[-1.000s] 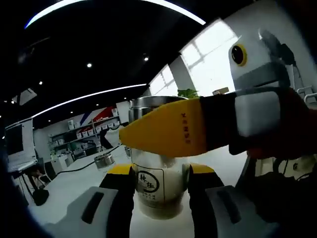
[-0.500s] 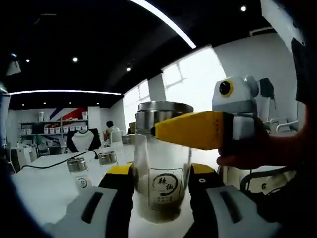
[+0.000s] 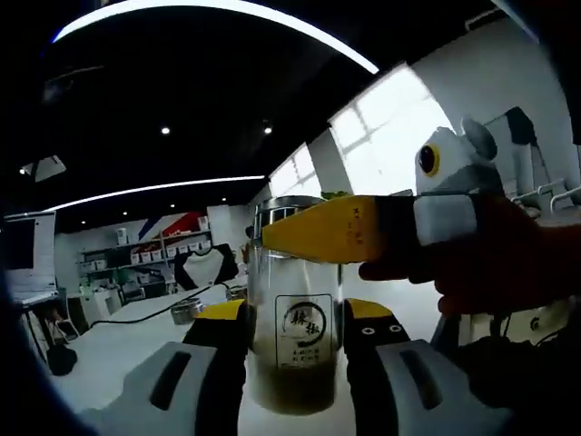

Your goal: Rotate the seasoning bottle until the label or dispensing opening points toward the visible target arrow and the bottle remains upright within the marked orientation range

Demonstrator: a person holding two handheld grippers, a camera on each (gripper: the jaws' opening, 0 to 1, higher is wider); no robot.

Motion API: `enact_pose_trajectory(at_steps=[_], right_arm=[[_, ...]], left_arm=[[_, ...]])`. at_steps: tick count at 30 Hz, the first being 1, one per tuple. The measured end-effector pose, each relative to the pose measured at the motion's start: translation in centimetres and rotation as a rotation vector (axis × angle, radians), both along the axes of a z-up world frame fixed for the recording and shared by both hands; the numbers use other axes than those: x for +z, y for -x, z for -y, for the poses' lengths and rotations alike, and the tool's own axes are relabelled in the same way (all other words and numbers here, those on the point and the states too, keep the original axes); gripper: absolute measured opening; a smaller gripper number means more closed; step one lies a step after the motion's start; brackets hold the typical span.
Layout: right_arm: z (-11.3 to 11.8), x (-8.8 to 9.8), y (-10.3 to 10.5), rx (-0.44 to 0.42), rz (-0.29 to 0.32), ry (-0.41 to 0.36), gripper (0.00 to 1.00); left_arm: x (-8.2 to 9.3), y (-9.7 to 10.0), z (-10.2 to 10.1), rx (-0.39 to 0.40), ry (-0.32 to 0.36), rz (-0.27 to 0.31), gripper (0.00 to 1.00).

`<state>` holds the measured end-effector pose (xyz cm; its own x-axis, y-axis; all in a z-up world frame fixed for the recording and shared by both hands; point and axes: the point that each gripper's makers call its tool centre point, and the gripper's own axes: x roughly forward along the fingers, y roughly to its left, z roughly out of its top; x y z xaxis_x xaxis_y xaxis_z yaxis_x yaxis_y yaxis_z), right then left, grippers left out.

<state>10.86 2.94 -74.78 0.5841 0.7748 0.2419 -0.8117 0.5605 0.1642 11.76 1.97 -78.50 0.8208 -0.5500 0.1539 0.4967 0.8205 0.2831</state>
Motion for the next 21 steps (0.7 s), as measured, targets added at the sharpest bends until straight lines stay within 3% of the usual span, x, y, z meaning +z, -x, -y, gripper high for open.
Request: enact_pose_trajectory(at_steps=[4, 6, 9, 11, 13, 17, 18, 21], right_arm=[[0.0, -0.3, 0.0, -0.009, -0.006, 0.036, 0.37], [-0.1, -0.1, 0.5, 0.015, 0.078, 0.103, 0.37], [0.1, -0.3, 0.5, 0.056, 0.072, 0.127, 0.36], [0.4, -0.2, 0.7, 0.11, 0.049, 0.085, 0.36], [0.8, 0.0, 0.9, 0.136, 0.065, 0.074, 0.36], [0.6, 0.0, 1.4, 0.169, 0.089, 0.108, 0.37], [0.5, -0.4, 1.4, 0.18, 0.079, 0.126, 0.37], [0.2, -0.5, 1.2, 0.166, 0.063, 0.12, 0.38]], left_arm=[[-0.7, -0.3, 0.1, -0.009, -0.003, -0.036, 0.43], [-0.7, -0.3, 0.4, -0.049, 0.016, -0.053, 0.44], [-1.1, 0.2, 1.1, -0.157, 0.044, -0.096, 0.43], [-1.1, 0.6, 1.4, -0.232, 0.07, -0.102, 0.43], [-1.0, 1.1, 1.6, -0.293, 0.081, -0.109, 0.43], [-1.5, 1.1, 1.8, -0.282, 0.029, -0.107, 0.43], [-1.9, 0.9, 1.5, -0.234, -0.01, -0.117, 0.43], [-1.9, 0.4, 1.2, -0.14, -0.08, -0.075, 0.42]])
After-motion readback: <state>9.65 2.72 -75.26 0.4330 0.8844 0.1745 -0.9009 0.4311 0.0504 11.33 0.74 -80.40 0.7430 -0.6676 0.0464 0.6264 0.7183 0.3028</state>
